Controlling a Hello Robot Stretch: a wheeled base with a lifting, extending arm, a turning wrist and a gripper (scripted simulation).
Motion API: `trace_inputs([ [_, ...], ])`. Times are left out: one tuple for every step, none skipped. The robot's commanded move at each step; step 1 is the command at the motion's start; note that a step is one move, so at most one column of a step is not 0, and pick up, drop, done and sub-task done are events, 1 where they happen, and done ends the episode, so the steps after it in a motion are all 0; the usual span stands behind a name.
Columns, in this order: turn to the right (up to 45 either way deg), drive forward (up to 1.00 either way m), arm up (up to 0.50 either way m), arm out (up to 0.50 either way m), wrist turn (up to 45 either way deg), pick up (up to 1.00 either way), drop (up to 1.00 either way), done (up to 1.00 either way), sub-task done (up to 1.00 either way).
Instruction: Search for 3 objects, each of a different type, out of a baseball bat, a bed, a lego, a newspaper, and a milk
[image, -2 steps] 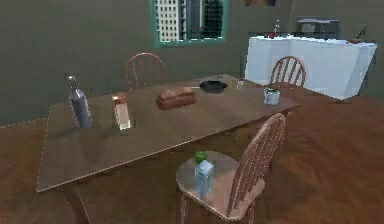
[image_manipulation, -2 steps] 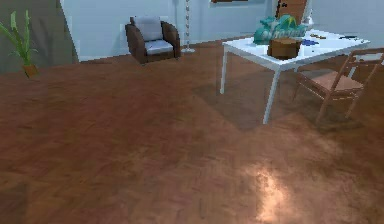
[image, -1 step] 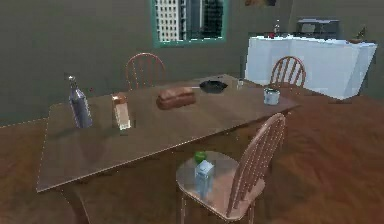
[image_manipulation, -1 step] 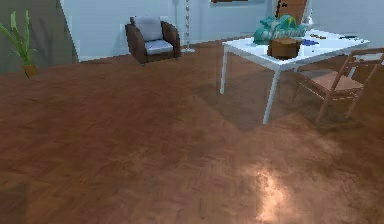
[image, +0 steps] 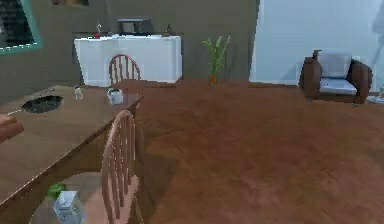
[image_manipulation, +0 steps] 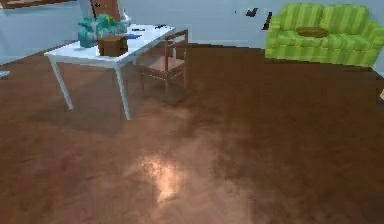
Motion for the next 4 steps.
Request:
trace_inputs([
  [42.0, 0.00, 0.00, 0.00, 0.0, 0.00, 0.00, 0.00, 0.00],
  [0.0, 1.00, 0.00, 0.00, 0.0, 0.00, 0.00, 0.00, 0.00],
  [0.0, 1.00, 0.00, 0.00, 0.0, 0.00, 0.00, 0.00, 0.00],
  [3.0, 0.00, 0.00, 0.00, 0.0, 0.00, 0.00, 0.00, 0.00],
])
